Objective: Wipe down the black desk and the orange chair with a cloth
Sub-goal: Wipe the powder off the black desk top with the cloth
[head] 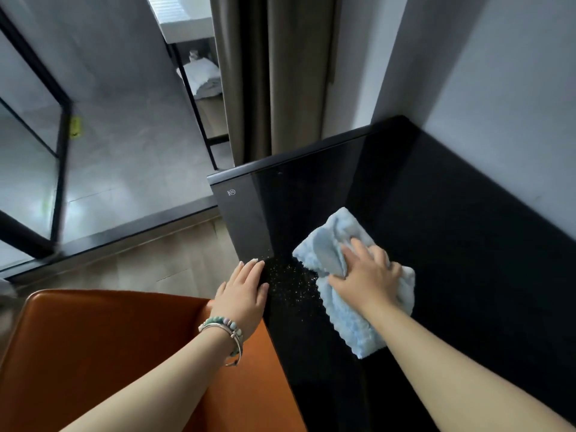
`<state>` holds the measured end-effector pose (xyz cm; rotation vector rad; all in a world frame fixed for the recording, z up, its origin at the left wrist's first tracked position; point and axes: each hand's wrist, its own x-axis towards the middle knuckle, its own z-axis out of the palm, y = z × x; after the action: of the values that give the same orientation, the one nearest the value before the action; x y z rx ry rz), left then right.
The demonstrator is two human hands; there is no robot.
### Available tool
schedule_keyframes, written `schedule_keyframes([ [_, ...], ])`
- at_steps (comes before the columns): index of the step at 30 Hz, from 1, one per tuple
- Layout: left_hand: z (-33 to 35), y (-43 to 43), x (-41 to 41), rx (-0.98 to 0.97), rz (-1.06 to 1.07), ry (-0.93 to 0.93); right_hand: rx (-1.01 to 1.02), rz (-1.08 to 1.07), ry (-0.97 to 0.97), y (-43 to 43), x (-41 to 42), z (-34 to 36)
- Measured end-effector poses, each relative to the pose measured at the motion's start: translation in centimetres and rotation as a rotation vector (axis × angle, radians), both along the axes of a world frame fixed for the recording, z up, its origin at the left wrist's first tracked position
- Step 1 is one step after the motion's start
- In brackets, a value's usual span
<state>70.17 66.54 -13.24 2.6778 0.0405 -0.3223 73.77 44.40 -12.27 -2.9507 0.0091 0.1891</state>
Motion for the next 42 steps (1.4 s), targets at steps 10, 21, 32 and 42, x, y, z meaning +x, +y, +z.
schedule_keyframes([
  [10, 0.3, 1.6, -2.5, -0.040, 0.016, -0.034, 0.006, -0.272, 0.099, -1.2, -1.6, 1.2],
  [21, 0.9, 3.8, -3.0, -0.325, 0.126, -0.093, 0.156, 0.215, -0.017, 9.9, -9.5, 0.6],
  [32, 2.5, 5.3, -4.0, -0.336, -0.099, -0.137, 0.075, 0.042, -0.256, 10.8, -13.7, 3.5],
  [42, 3.3, 1.2, -5.4, -0.329, -0.138, -0.184, 0.005, -0.247, 0.046, 7.5, -15.3, 0.8],
])
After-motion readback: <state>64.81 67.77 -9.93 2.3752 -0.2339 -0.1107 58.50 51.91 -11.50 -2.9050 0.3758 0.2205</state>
